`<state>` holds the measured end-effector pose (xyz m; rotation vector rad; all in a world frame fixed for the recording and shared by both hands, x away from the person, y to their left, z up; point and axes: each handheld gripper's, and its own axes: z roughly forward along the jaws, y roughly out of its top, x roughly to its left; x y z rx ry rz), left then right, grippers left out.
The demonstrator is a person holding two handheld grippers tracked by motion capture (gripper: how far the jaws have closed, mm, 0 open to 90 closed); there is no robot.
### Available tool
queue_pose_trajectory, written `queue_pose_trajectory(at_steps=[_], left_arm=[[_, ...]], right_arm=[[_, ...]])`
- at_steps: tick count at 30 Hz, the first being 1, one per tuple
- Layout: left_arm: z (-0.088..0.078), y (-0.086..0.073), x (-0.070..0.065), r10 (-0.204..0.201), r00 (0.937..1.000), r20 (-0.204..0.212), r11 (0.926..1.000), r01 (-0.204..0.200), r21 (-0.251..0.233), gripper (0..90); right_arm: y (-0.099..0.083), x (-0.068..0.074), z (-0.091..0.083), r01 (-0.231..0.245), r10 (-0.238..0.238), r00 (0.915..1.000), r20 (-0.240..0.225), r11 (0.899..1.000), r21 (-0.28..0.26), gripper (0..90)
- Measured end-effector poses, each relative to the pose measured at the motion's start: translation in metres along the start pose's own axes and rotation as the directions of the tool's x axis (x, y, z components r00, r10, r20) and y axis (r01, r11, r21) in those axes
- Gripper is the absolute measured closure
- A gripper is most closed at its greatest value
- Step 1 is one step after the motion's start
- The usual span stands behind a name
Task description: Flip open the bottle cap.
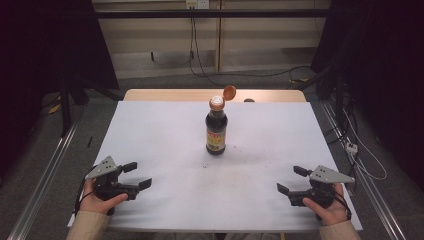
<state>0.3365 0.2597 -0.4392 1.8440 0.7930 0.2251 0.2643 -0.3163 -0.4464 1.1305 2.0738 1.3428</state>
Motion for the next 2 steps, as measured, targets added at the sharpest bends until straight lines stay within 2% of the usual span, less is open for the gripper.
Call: queue_pose_trajectory(at_steps=[2], left_arm=[[0.0006, -0.0002, -0.0002, -0.003, 1.0, 0.0, 1.0, 0.003, 0.003, 9.1]], right_arm=[[-0.0002, 0.0, 0.0003, 0.001, -0.001, 1.0, -0.001, 1.0, 0.001, 10.4]])
